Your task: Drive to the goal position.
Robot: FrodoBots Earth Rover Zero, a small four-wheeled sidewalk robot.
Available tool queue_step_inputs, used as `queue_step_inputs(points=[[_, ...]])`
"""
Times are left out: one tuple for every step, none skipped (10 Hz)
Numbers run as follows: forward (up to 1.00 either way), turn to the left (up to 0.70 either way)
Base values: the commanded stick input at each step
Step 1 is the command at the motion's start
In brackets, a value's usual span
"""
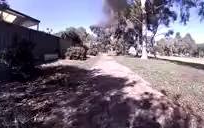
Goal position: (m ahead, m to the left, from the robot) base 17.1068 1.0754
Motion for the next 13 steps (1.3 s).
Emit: queue_step_inputs(points=[[0.70,0.00],[0.70,0.00],[0.70,-0.02],[0.70,-0.08],[0.70,-0.13],[0.70,-0.22],[0.70,-0.13],[0.70,-0.04],[0.70,0.00],[0.70,0.00],[0.70,0.00],[0.70,0.00],[0.70,0.00]])
